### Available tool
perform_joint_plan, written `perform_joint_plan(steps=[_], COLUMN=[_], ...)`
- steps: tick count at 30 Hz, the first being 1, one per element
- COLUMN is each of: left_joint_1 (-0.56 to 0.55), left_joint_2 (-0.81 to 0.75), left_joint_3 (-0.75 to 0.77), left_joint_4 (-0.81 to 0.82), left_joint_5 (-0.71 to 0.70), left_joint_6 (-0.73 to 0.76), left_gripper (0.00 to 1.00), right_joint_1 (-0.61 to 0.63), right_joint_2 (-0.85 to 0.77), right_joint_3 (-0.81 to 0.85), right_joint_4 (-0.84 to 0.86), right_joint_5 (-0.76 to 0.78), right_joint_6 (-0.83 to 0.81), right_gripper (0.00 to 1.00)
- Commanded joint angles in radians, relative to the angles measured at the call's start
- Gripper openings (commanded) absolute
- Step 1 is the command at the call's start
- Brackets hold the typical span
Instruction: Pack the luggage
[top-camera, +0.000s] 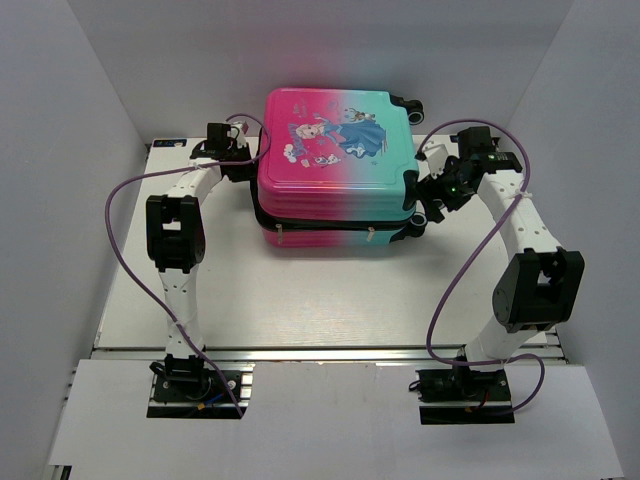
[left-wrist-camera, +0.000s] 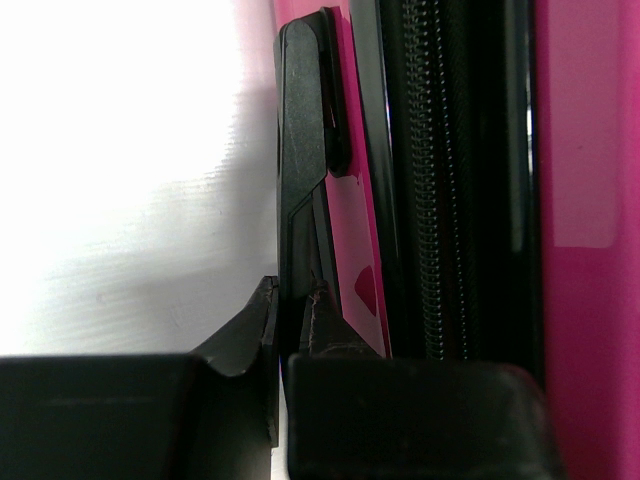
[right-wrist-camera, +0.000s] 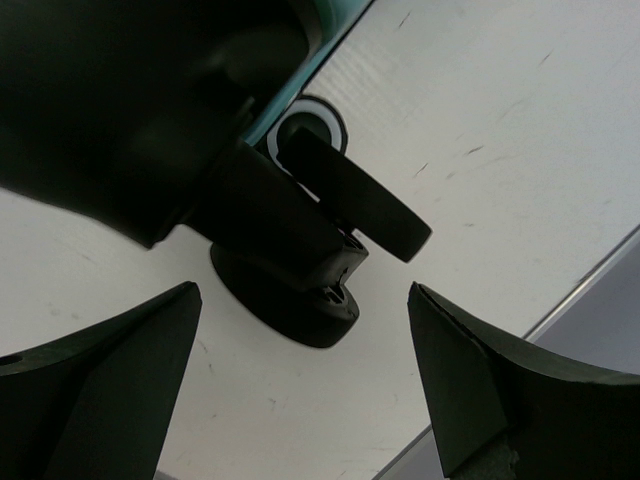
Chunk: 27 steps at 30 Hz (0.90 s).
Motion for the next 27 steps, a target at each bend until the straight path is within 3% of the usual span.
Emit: perform_joint_plan(steps=[1,9,13,15,16,17,18,19,27], left_joint_1=[0.029,0.029,0.029,0.029,0.029,0.029,0.029,0.019,0.009], left_joint_2=[0.069,0.058,0.052,0.052,0.054,0.052,0.054,0.052,0.023], left_joint_3=[0.010,-0.013,-0.013,-0.008,-0.004,-0.001,-0.001,-0.001,-0.102], left_joint_4=[-0.072,-0.055,-0.055,-0.057,-0.055,-0.055,-0.055,-0.055,0.006], left_joint_5=[-0.015,0.011,0.013,0.013,0.016,0.020,0.023,0.025,0.062], left_joint_6=[0.072,0.064,0.062,0.061,0.059,0.059,0.056,0.055,0.018], left_gripper=[0.00,0.00,0.00,0.00,0.00,0.00,0.00,0.00,0.00], right_joint_1=[-0.006,0.000,0.006,0.008,0.009,0.009,0.012,0.015,0.092], right_joint_2=[0.028,-0.044,-0.047,-0.015,-0.007,-0.003,-0.001,-0.006,-0.196], right_joint_3=[0.014,-0.110,-0.146,-0.098,-0.074,-0.051,0.002,0.030,0.043], right_joint_4=[-0.059,0.315,0.357,0.326,0.313,0.299,0.288,0.267,0.426], right_joint_5=[0.043,-0.091,-0.156,-0.167,-0.161,-0.155,-0.148,-0.141,-0.069], right_joint_6=[0.002,0.105,0.075,0.084,0.092,0.098,0.104,0.108,0.107], right_gripper=[0.89,0.89,0.88,0.62,0.45,0.16,0.05,0.00,0.00])
